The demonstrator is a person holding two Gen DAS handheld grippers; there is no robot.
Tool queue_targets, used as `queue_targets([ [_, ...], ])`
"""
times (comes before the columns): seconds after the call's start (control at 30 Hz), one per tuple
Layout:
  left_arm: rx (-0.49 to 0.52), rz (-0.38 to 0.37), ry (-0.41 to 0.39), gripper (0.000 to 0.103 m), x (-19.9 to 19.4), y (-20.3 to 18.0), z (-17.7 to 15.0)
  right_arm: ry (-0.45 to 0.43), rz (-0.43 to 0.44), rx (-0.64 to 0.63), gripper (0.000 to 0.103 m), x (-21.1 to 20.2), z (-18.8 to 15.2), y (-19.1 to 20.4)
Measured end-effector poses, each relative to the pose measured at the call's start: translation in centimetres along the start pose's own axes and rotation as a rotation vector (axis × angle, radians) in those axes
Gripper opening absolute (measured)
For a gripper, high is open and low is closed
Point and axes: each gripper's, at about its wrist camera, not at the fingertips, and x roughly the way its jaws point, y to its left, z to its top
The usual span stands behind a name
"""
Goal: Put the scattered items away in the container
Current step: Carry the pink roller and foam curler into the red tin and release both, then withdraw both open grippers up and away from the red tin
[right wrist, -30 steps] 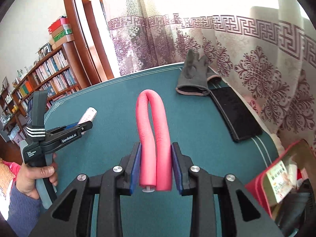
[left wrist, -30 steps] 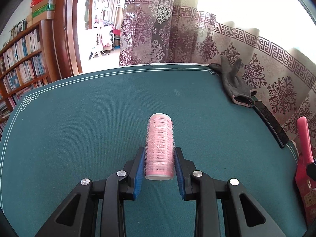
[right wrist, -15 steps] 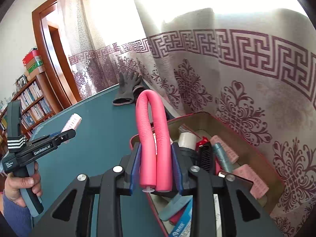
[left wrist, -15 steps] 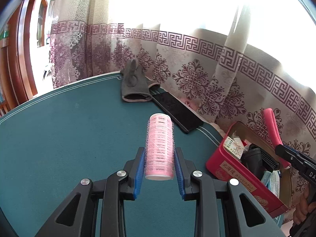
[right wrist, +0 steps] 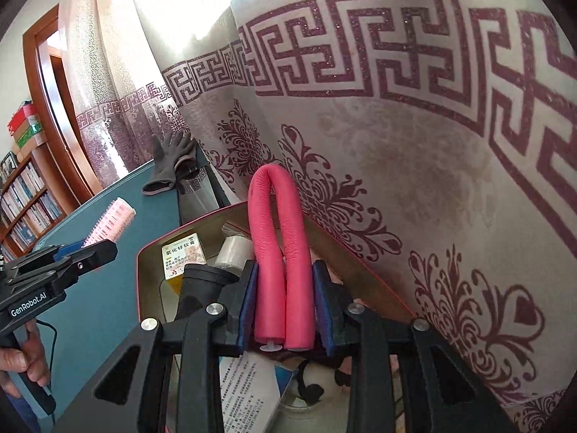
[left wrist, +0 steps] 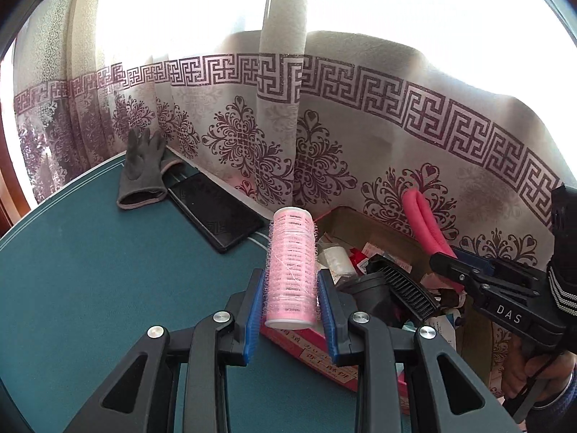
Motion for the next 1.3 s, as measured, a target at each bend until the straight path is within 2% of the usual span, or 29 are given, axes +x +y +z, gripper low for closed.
queue_targets([
  [0.3,0.052,-0.058,0.031,0.03,3.5,-3.9,2.1,0.051,0.027,-0.03,0.033,0.7,-0.4,-0.7],
  [0.4,0.057,-0.079,0.063,0.031,4.9,-4.7,2.4,0.061,0.034,-0.031,0.036,0.9,-0.5,-0.8],
  [0.47,0.052,-0.087,0.079,0.039,5.5,-4.9,2.3,0.057,0.035,-0.029,0.041,0.8,-0.5,-1.0],
  [0.5,0.044,-0.089,0.08,0.059,5.6,-4.8,2.1,0.053,0.033,-0.027,0.046,0.6,-0.6,-1.1],
  [0.53,0.031,-0.09,0.074,0.074,5.6,-4.7,2.0,0.049,0.032,-0.027,0.049,0.5,-0.7,-1.1],
  [0.63,-0.006,-0.085,0.071,0.076,5.3,-3.8,1.6,0.045,0.028,-0.022,0.053,0.2,-1.0,-1.5],
  [0.8,-0.031,-0.032,0.059,0.077,4.4,-2.6,0.9,0.049,0.022,-0.01,0.054,-0.3,-1.5,-1.9],
  [0.87,-0.03,-0.002,0.04,0.085,3.5,-2.5,0.5,0.05,0.022,-0.01,0.055,-0.7,-1.7,-1.9],
  [0.9,-0.026,0.014,0.025,0.088,2.9,-2.5,0.2,0.048,0.02,-0.01,0.062,-0.7,-1.6,-1.7],
  [0.93,-0.019,0.031,0.013,0.088,2.5,-2.4,0.0,0.042,0.016,-0.012,0.072,-1.0,-1.6,-1.5],
  [1.0,-0.01,0.054,-0.002,0.088,1.8,-2.2,-0.3,0.021,0.011,-0.017,0.081,-1.9,-1.8,-1.3],
  [1.03,-0.011,0.059,-0.006,0.091,1.4,-2.2,-0.5,0.019,0.008,-0.019,0.081,-2.2,-1.7,-1.1],
  [1.1,-0.03,0.067,-0.019,0.102,0.6,-2.0,-1.0,0.021,0.01,-0.014,0.083,-2.8,-1.9,-1.0],
  [1.17,-0.065,0.068,-0.034,0.102,-0.3,-1.9,-1.5,0.024,0.014,-0.004,0.085,-3.3,-2.2,-1.0],
  [1.3,-0.138,0.015,0.01,0.102,-1.0,-1.6,-2.7,0.031,-0.003,-0.017,0.086,-4.5,-3.2,-0.2],
])
